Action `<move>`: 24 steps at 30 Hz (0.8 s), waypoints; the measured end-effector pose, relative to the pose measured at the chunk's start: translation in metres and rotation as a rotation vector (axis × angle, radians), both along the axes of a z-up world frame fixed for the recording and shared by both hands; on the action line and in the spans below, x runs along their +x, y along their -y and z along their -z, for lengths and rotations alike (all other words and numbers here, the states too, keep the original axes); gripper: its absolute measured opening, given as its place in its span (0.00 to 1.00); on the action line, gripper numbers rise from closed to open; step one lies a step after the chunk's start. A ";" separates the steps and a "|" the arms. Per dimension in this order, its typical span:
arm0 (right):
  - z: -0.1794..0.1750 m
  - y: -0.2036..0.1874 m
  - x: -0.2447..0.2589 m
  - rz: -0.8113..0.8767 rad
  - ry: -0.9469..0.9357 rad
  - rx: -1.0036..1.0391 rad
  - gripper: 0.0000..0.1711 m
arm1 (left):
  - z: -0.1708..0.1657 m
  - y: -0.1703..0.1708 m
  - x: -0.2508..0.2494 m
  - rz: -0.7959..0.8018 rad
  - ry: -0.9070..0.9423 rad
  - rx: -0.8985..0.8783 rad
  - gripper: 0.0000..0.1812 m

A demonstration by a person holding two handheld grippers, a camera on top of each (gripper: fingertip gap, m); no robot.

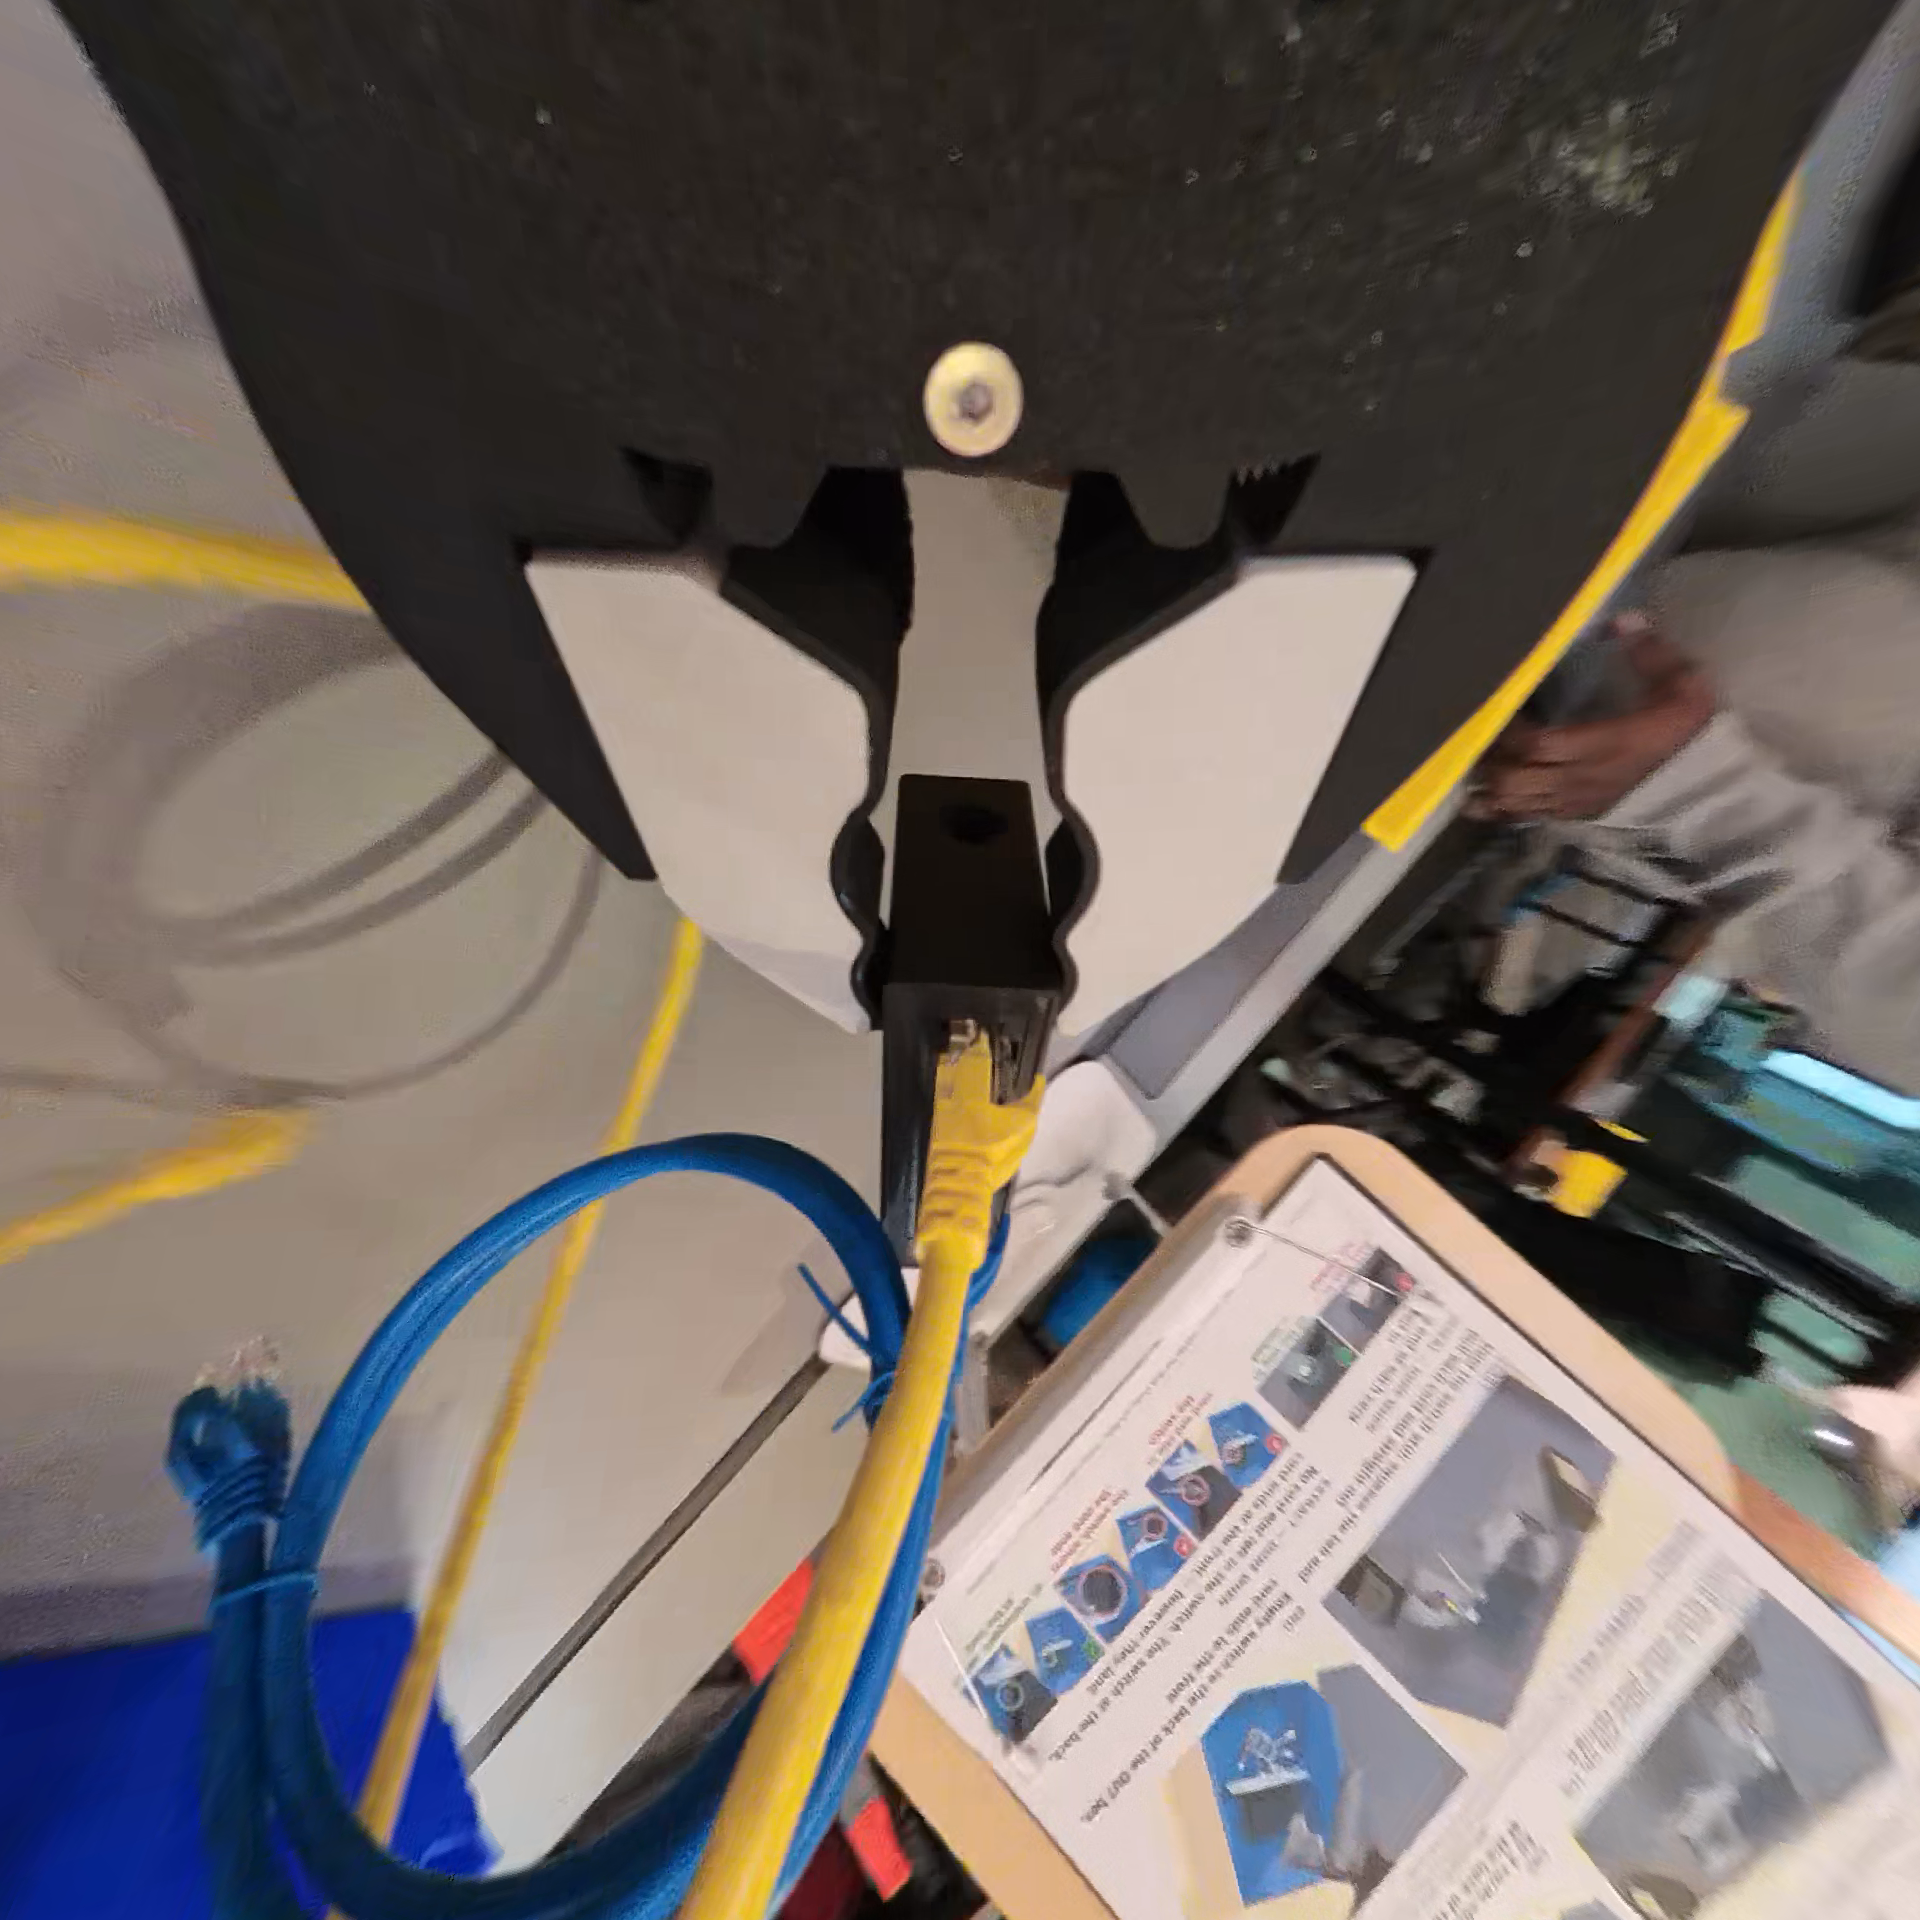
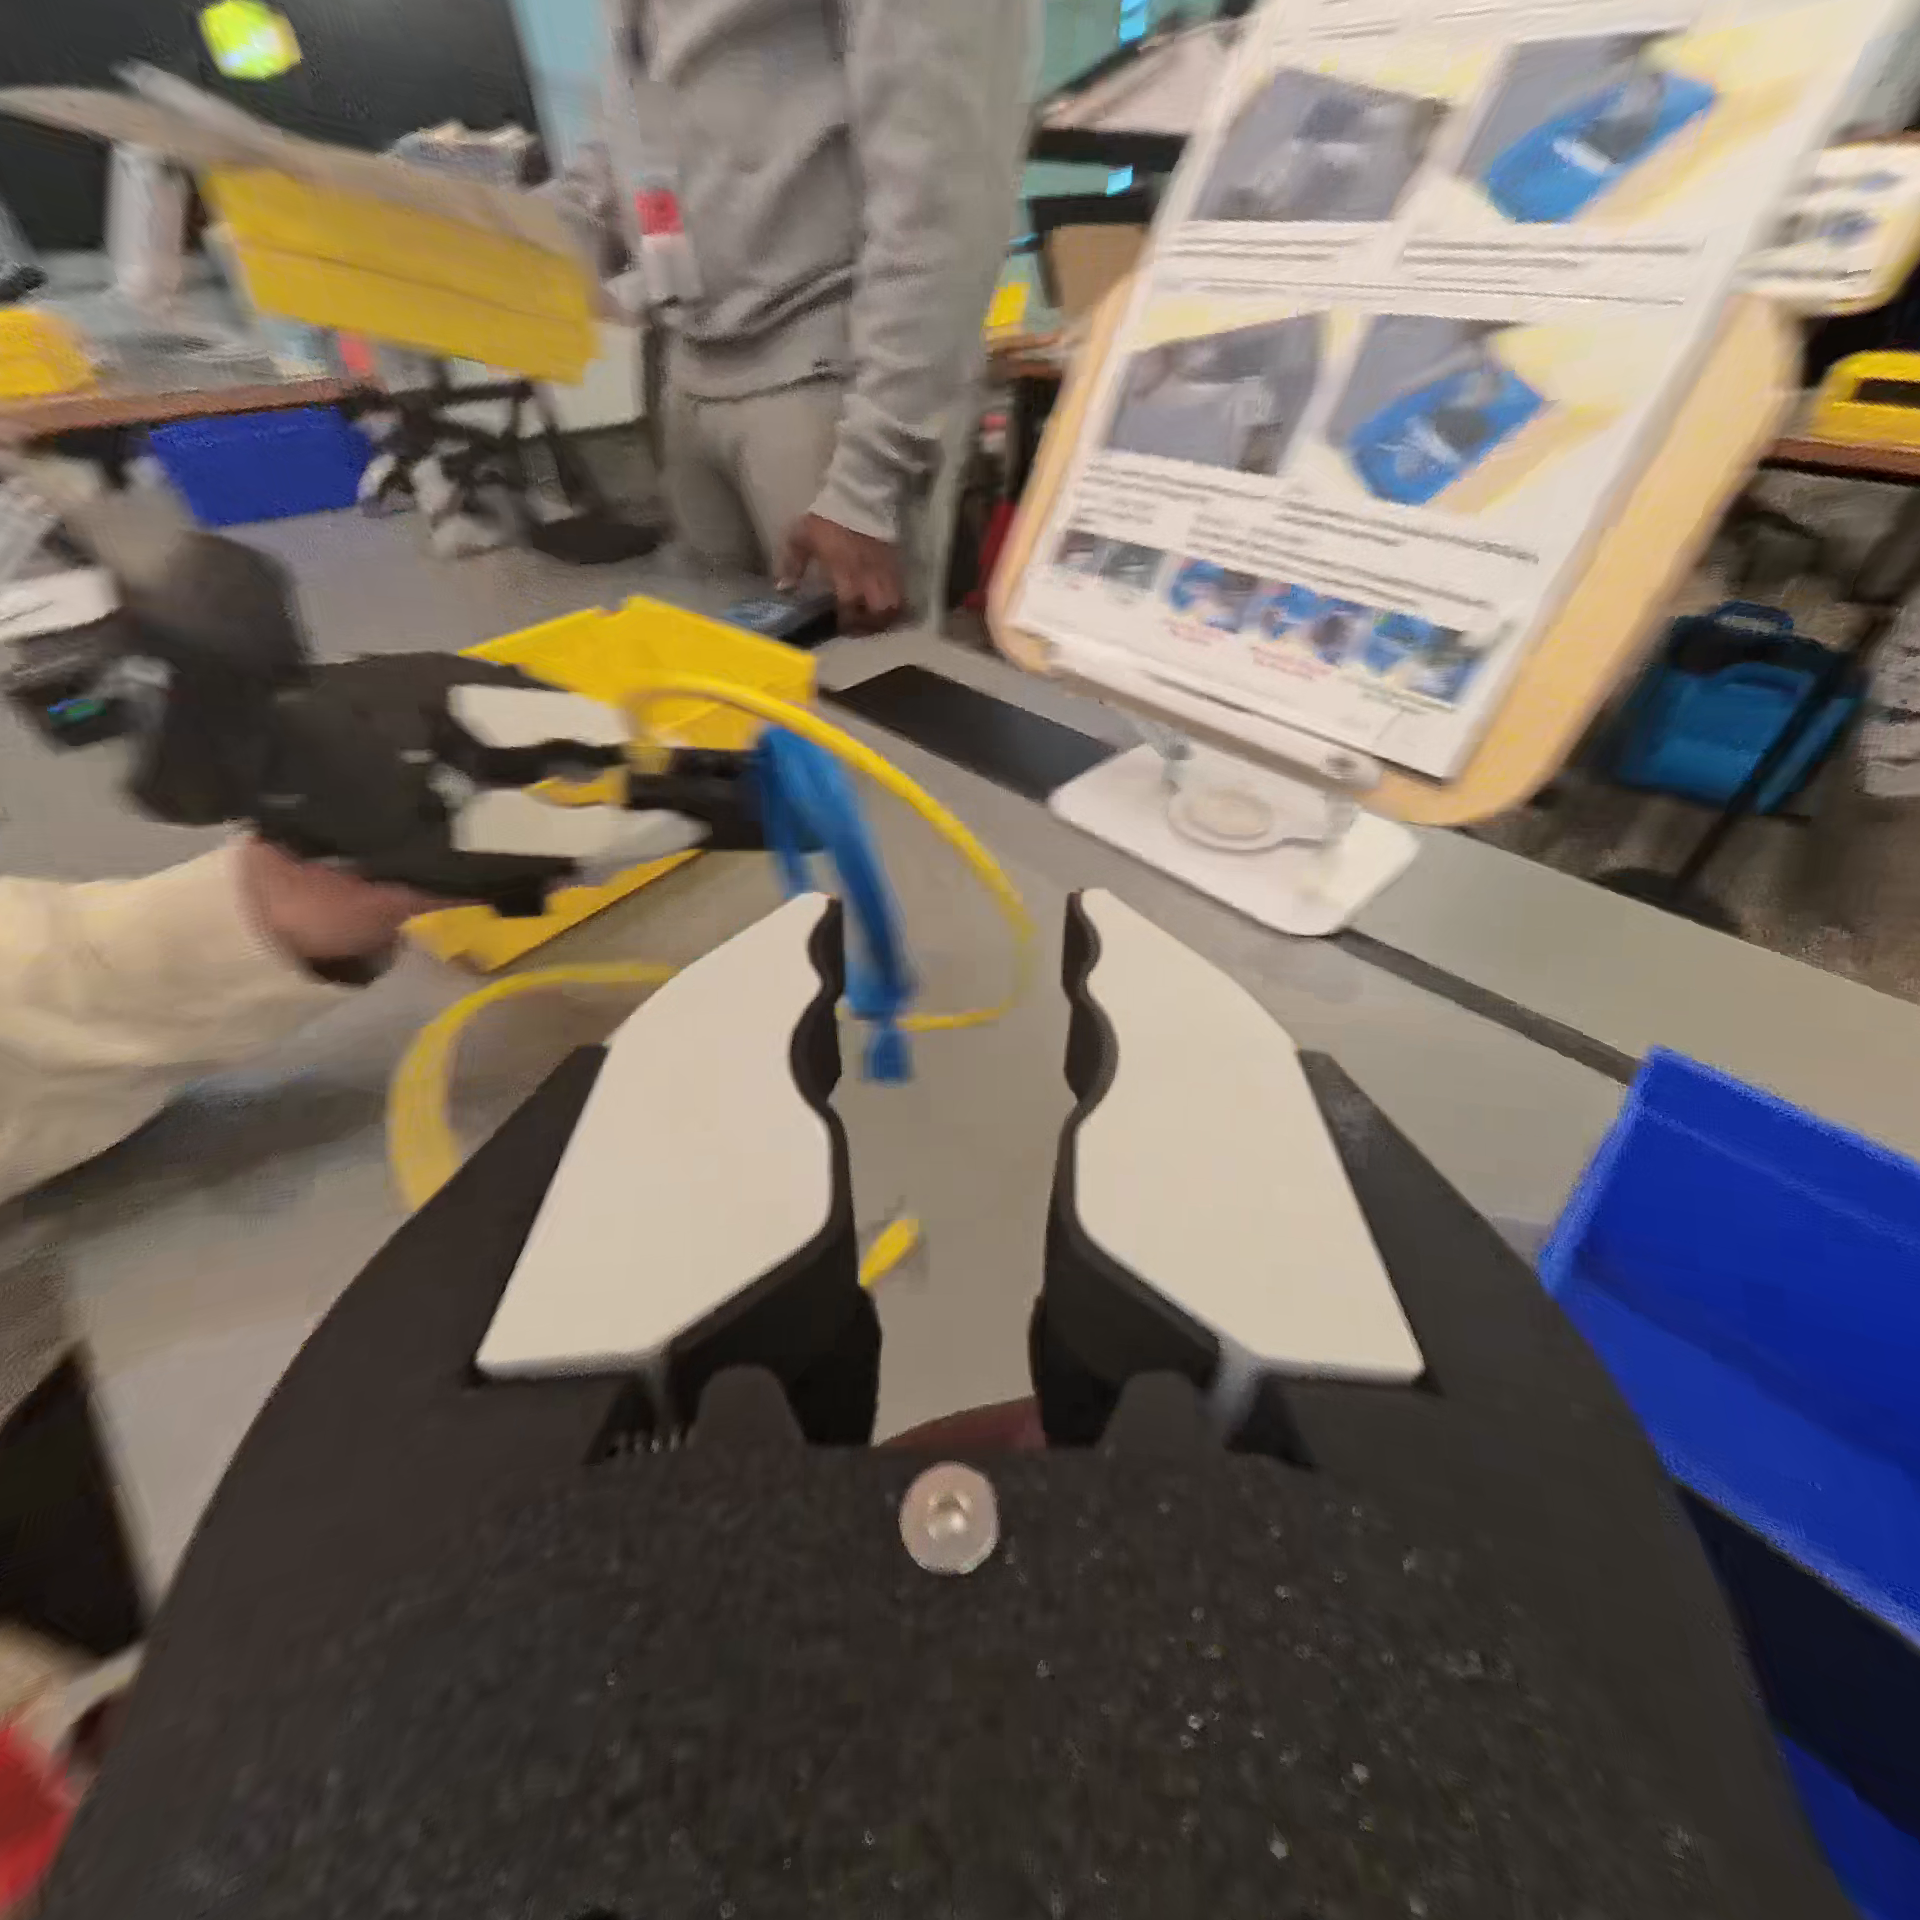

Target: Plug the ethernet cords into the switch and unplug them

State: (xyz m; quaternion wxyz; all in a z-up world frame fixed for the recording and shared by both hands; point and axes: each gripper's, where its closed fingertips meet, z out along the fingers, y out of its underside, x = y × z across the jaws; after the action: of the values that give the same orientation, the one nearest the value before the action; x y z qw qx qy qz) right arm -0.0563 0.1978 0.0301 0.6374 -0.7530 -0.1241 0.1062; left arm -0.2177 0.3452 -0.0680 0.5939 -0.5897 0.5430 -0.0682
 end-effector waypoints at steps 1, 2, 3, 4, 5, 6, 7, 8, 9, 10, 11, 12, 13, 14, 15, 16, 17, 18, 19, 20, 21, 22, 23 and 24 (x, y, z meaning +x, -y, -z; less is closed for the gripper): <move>-0.001 0.009 -0.023 -0.079 0.025 -0.040 0.22 | 0.000 0.003 0.001 -0.023 -0.023 0.053 0.15; 0.006 0.017 -0.053 -0.185 0.031 -0.098 0.24 | -0.001 0.008 0.004 -0.037 -0.037 0.092 0.15; 0.020 0.023 -0.086 -0.296 0.009 -0.161 0.25 | -0.002 0.015 0.009 -0.041 -0.039 0.117 0.15; 0.037 0.023 -0.111 -0.355 -0.006 -0.209 0.24 | -0.004 0.023 0.013 -0.041 -0.032 0.135 0.15; 0.056 0.014 -0.125 -0.338 0.001 -0.230 0.23 | -0.007 0.032 0.018 -0.036 -0.022 0.145 0.15; 0.069 0.003 -0.133 -0.306 0.000 -0.210 0.21 | -0.009 0.041 0.023 -0.028 -0.014 0.158 0.15; 0.072 -0.008 -0.137 -0.270 -0.031 -0.159 0.20 | -0.011 0.050 0.026 -0.023 -0.014 0.174 0.15; 0.070 -0.016 -0.140 -0.242 -0.072 -0.092 0.20 | -0.012 0.058 0.030 -0.014 -0.013 0.182 0.15; 0.065 -0.019 -0.144 -0.234 -0.077 -0.023 0.19 | -0.013 0.067 0.033 0.003 -0.002 0.179 0.15; 0.060 -0.023 -0.143 -0.198 -0.060 0.041 0.18 | -0.013 0.074 0.036 0.019 0.006 0.169 0.15; 0.055 -0.023 -0.142 -0.177 -0.046 0.091 0.16 | -0.014 0.080 0.037 0.027 0.014 0.160 0.15; 0.051 -0.022 -0.141 -0.165 -0.045 0.114 0.15 | -0.016 0.084 0.038 0.034 0.034 0.151 0.15; 0.048 -0.020 -0.139 -0.156 -0.059 0.138 0.15 | -0.018 0.088 0.039 0.048 0.052 0.137 0.15; 0.047 -0.019 -0.135 -0.134 -0.078 0.153 0.15 | -0.020 0.090 0.039 0.057 0.058 0.126 0.15; 0.049 -0.019 -0.130 -0.108 -0.085 0.148 0.15 | -0.021 0.091 0.040 0.059 0.063 0.126 0.15; 0.050 -0.019 -0.129 -0.114 -0.095 0.146 0.16 | -0.022 0.094 0.041 0.071 0.070 0.129 0.15; 0.050 -0.019 -0.130 -0.127 -0.112 0.149 0.17 | -0.022 0.097 0.042 0.087 0.076 0.133 0.15; 0.048 -0.019 -0.128 -0.124 -0.121 0.162 0.16 | -0.024 0.100 0.043 0.092 0.090 0.142 0.15; 0.046 -0.019 -0.126 -0.123 -0.123 0.177 0.16 | -0.026 0.101 0.044 0.098 0.103 0.149 0.15; 0.045 -0.019 -0.124 -0.123 -0.129 0.191 0.15 | -0.028 0.103 0.044 0.104 0.110 0.154 0.15; 0.045 -0.019 -0.122 -0.125 -0.136 0.197 0.14 | -0.030 0.103 0.044 0.108 0.117 0.160 0.15; 0.045 -0.020 -0.119 -0.126 -0.148 0.197 0.14 | -0.032 0.105 0.044 0.111 0.132 0.172 0.15; 0.046 -0.021 -0.115 -0.127 -0.172 0.196 0.14 | -0.035 0.106 0.045 0.114 0.140 0.190 0.15; 0.047 -0.022 -0.112 -0.141 -0.211 0.188 0.14 | -0.035 0.108 0.046 0.119 0.133 0.210 0.15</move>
State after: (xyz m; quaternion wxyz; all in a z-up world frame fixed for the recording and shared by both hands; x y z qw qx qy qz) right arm -0.1688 0.2203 -0.0166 0.7054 -0.6643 -0.1184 0.2170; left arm -0.1715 0.2372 -0.0329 0.6819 -0.4852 0.5407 -0.0850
